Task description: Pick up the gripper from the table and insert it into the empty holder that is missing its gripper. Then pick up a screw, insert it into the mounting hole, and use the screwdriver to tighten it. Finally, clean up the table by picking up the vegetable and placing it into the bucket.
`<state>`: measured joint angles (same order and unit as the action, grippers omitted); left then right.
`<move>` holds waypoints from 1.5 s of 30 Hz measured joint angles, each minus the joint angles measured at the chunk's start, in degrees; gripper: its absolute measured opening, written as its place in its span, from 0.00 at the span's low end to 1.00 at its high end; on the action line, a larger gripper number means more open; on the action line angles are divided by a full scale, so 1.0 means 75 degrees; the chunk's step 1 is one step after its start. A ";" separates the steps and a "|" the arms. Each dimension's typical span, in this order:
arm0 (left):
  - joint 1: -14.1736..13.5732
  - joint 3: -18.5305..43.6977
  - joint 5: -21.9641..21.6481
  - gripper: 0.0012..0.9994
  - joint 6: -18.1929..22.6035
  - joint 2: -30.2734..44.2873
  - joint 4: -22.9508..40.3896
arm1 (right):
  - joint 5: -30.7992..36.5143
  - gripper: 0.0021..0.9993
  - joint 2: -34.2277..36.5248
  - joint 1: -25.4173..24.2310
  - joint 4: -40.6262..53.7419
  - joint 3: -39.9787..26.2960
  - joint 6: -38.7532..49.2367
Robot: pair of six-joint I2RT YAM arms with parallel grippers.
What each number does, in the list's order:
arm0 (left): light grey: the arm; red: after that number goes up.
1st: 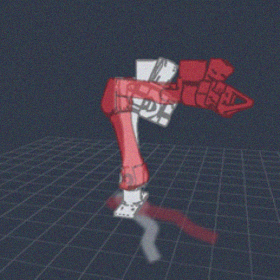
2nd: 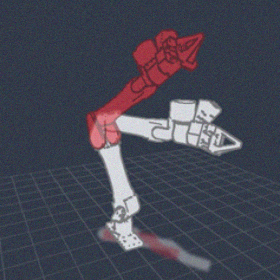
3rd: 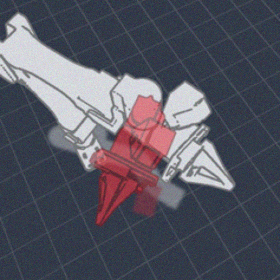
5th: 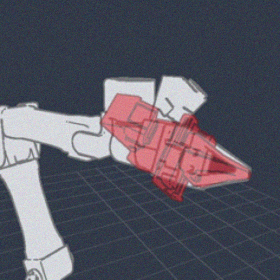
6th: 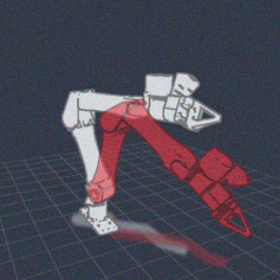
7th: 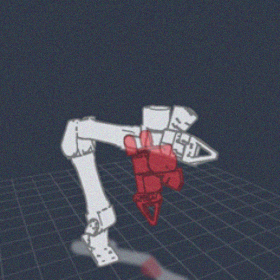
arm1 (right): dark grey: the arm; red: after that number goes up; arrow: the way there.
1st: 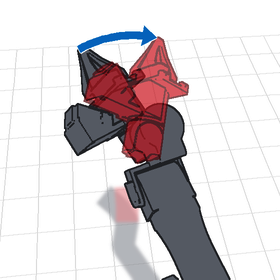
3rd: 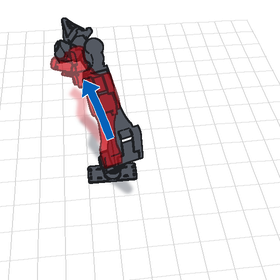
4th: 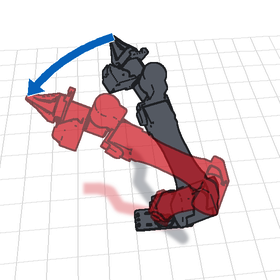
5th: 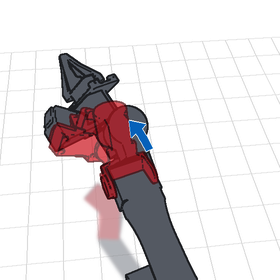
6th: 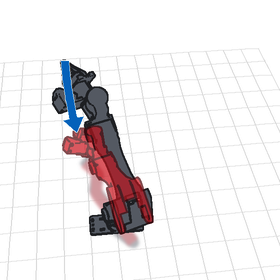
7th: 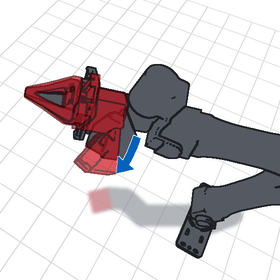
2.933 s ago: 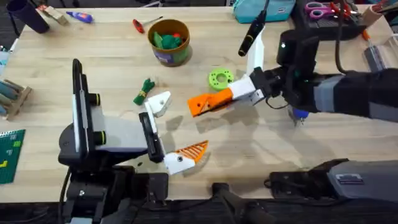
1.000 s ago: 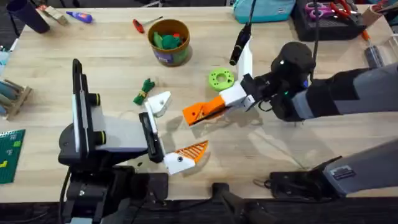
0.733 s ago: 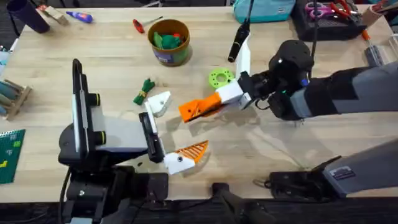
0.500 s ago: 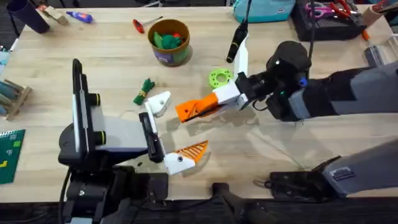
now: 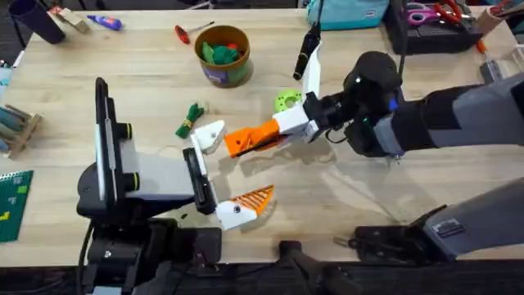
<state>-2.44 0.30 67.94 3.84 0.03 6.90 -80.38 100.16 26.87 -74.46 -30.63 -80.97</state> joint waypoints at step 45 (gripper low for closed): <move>0.0000 0.0000 -0.0002 0.98 0.0000 0.0000 0.0000 | 0.0266 0.01 0.0003 0.0225 0.0038 -0.0158 0.0003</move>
<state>-2.44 0.30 67.93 3.84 0.03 6.90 -78.38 100.18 28.55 -74.18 -31.81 -80.95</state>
